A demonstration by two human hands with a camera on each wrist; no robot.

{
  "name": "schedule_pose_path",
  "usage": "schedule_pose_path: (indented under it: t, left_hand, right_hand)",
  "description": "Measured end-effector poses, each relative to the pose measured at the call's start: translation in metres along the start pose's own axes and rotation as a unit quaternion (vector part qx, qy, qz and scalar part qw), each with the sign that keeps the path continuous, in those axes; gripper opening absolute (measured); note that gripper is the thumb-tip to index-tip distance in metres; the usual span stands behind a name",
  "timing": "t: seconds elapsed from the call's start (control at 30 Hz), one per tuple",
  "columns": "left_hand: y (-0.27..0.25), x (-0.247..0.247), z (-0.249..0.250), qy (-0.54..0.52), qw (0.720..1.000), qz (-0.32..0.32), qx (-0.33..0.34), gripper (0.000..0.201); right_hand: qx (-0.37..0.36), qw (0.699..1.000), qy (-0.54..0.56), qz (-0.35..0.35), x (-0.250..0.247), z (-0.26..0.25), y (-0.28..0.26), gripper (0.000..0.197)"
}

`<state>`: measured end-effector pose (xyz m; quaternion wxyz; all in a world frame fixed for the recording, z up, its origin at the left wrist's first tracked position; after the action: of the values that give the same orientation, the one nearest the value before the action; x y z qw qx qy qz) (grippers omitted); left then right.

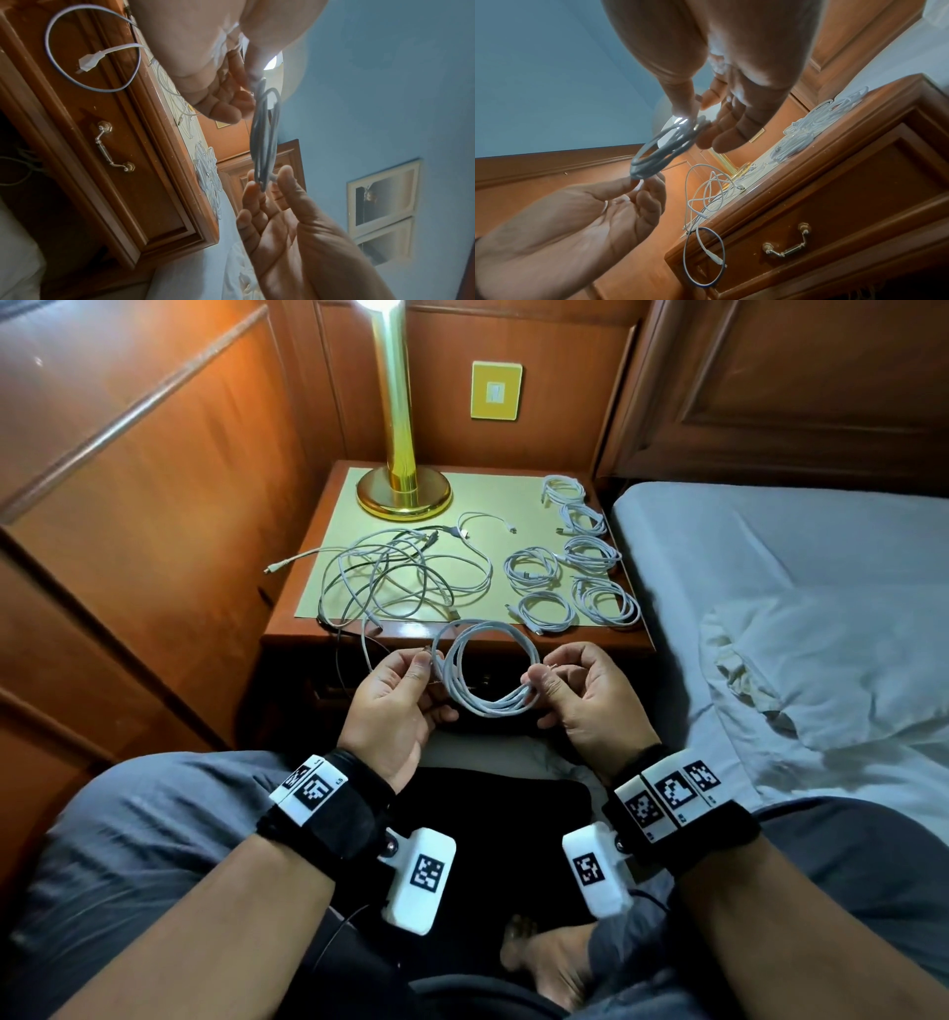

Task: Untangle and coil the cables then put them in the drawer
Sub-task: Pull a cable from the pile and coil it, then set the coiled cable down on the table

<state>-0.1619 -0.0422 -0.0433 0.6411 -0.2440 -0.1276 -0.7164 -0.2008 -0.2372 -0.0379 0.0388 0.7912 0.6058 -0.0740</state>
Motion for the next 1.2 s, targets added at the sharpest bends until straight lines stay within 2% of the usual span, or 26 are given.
schedule_pose_path:
  t: [0.23, 0.4, 0.43, 0.53, 0.57, 0.63, 0.7, 0.8, 0.9, 1.0, 1.2]
  left_hand:
    - [0.002, -0.001, 0.001, -0.04, 0.999, 0.025, 0.008, 0.02]
    - [-0.002, 0.004, 0.006, -0.041, 0.999, 0.007, -0.011, 0.016]
    - [-0.003, 0.005, 0.007, -0.031, 0.999, 0.002, -0.022, 0.02]
    - [-0.005, 0.006, 0.005, 0.017, 0.999, -0.012, -0.036, 0.052]
    - [-0.006, 0.006, 0.004, 0.027, 0.999, -0.013, -0.033, 0.055]
    - [-0.005, 0.004, 0.002, 0.03, 0.999, -0.004, -0.028, 0.047]
    - [-0.004, 0.002, 0.003, 0.018, 1.0, 0.006, -0.023, 0.043]
    - [-0.004, 0.002, 0.005, 0.023, 0.999, 0.005, -0.024, 0.052]
    - [-0.007, 0.004, 0.005, 0.047, 0.999, -0.005, -0.027, 0.051]
    - [-0.007, 0.006, 0.009, 0.065, 0.998, -0.012, -0.022, 0.049]
    - [0.022, 0.033, 0.041, 0.066, 0.997, -0.043, -0.008, 0.051]
  right_hand:
    - [-0.023, 0.998, 0.051, -0.011, 0.001, -0.006, -0.001, 0.025]
    - [-0.032, 0.999, 0.03, 0.002, -0.001, -0.004, 0.0, 0.029]
    - [-0.033, 0.999, 0.027, 0.002, -0.001, -0.003, 0.0, 0.027]
    - [-0.03, 0.999, 0.023, 0.001, 0.0, -0.004, 0.0, 0.026]
    - [-0.024, 0.999, 0.028, -0.002, 0.001, -0.005, -0.001, 0.03]
    - [-0.004, 0.999, 0.037, -0.014, 0.001, -0.005, -0.001, 0.043]
    - [0.023, 0.999, 0.037, -0.032, 0.003, -0.003, -0.001, 0.047]
    - [0.06, 0.996, 0.049, -0.047, 0.006, 0.001, -0.002, 0.038]
    - [0.074, 0.994, 0.065, -0.038, 0.007, 0.003, -0.001, 0.031]
    - [0.062, 0.996, 0.052, -0.039, 0.005, -0.002, 0.0, 0.026]
    - [-0.026, 1.0, 0.012, -0.002, -0.01, -0.055, 0.027, 0.027]
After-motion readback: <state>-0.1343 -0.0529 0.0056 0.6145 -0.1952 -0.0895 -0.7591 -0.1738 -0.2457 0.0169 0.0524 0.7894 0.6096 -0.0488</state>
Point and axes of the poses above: each hand's wrist, its own y-axis towards the middle knuckle, its own x-axis out of the palm, z = x × y, the point moved 3 cm from there along y, towards the middle knuckle, and after that the axes turned 6 degrees about -y, right-handed, at the moved point
